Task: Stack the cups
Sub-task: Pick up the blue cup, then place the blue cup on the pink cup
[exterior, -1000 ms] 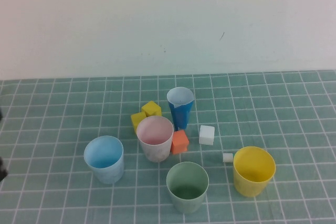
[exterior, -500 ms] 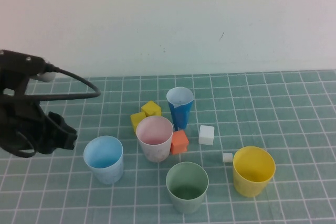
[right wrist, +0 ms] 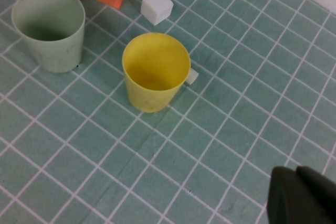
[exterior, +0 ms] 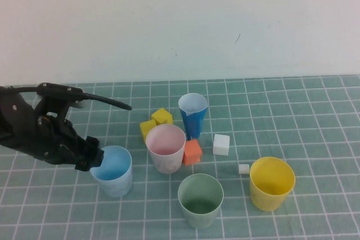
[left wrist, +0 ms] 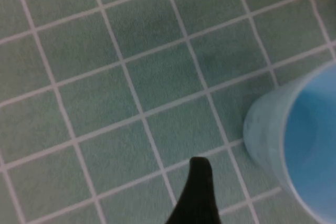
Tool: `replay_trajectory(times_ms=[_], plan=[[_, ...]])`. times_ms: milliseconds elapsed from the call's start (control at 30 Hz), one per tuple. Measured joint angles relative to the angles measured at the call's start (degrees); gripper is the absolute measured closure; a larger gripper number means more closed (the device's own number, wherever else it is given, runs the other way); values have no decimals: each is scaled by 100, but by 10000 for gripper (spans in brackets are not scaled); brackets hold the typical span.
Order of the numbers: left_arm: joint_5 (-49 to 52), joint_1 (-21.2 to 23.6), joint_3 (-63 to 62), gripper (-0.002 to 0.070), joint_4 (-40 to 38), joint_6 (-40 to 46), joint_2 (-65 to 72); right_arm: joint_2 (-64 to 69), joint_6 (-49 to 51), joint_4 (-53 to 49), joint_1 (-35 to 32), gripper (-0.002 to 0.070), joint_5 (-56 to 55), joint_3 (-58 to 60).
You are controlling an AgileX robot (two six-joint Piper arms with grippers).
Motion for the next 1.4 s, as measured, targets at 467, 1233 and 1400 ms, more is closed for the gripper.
replay_trajectory(times_ms=[467,1233,1400], plan=[[794,-10,-942,625,-439,-26,1316,0,0,49,0,679,-187,10],[2053,-1319,-3192,668,108,-279,1490,0,0,130,0,679,-187,21],[2030,-1297,-3192,668,218,-478,1564,0,0,141,0,679,-187,42]])
